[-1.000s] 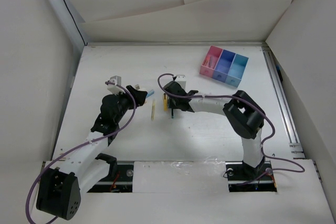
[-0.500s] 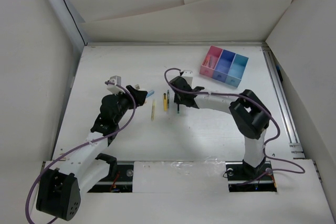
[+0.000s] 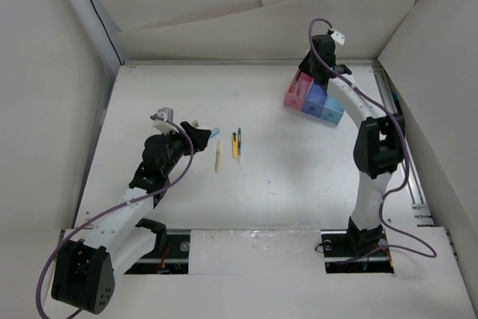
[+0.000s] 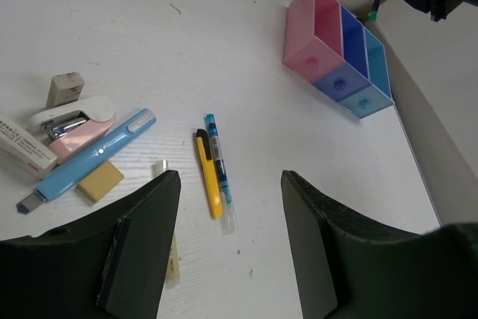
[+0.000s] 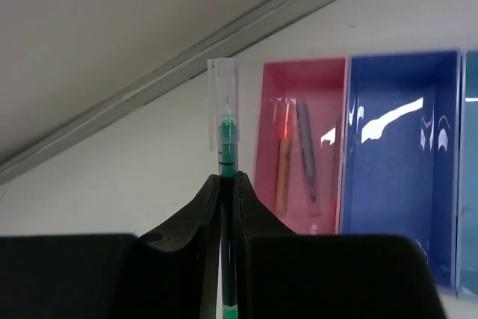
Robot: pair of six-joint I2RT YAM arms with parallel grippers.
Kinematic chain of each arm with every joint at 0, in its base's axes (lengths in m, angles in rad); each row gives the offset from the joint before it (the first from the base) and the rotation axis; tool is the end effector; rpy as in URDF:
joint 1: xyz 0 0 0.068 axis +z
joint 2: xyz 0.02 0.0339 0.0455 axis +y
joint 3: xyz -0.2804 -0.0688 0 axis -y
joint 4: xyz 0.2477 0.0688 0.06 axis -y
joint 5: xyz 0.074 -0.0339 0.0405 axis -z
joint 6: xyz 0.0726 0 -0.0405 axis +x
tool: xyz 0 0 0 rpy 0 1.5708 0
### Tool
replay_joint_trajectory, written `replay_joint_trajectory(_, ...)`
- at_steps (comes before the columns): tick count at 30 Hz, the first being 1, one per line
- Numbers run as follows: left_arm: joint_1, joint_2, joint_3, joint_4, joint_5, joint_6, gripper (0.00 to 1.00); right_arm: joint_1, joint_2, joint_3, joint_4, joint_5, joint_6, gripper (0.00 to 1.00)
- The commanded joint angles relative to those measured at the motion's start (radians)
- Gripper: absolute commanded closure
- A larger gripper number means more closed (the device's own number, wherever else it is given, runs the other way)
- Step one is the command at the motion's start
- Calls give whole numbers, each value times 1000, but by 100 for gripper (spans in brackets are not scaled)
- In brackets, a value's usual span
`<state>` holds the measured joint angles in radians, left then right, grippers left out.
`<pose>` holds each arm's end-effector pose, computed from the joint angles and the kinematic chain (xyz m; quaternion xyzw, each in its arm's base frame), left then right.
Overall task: Sort the stationery into containers
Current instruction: Place the pen in the storage box.
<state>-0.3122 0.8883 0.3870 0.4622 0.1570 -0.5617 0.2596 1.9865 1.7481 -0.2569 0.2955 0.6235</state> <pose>0.2200 -0.0829 0.2590 -0.0355 0.7198 -0.3436 0.6022 0.5025 0.1116 0.3016 0.2279 0.8218 0.1022 0.5121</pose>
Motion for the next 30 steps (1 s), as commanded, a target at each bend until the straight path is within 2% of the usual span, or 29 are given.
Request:
replay_joint_trajectory(1,-1,-3,24,52,19,-4,47,-22,98,112,-84,-50,-18,100)
replay_joint_trajectory(6,-1,-3,24,61,29,-4,47,-51,201,246,-137,-50,-38,100)
replay_joint_trajectory(9,-1,6,24,61,29,-4,47,-60,215,258,-137,-41,-47,100)
replay_joint_trajectory(12,-1,6,24,70,29,-4,47,-71,224,249,-127,-53,-47,95)
replay_joint_trajectory(13,-1,6,24,70,29,-4,47,-80,224,249,-127,-53,-47,91)
replay_joint_trajectory(14,-1,6,24,70,29,-4,47,-80,224,249,-127,-53,-47,80)
replay_joint_trajectory(16,-1,6,24,70,29,-4,47,-80,224,240,-127,-53,-47,67)
replay_joint_trajectory(18,-1,6,24,70,29,-4,47,-80,203,215,-117,-62,-47,57)
replay_joint_trajectory(21,-1,6,24,70,29,-4,47,-71,119,131,-72,-62,-47,53)
replay_joint_trajectory(24,-1,6,24,70,29,-4,47,-45,20,50,-50,-62,-47,53)
replay_joint_trajectory(28,-1,-15,24,70,29,-4,47,48,-125,-131,43,-62,-56,80)
replay_joint_trajectory(29,-1,-25,24,70,29,-4,47,78,-150,-171,65,-62,-65,93)
replay_joint_trajectory(30,-1,-25,24,70,20,-4,47,140,-170,-209,83,-62,-65,97)
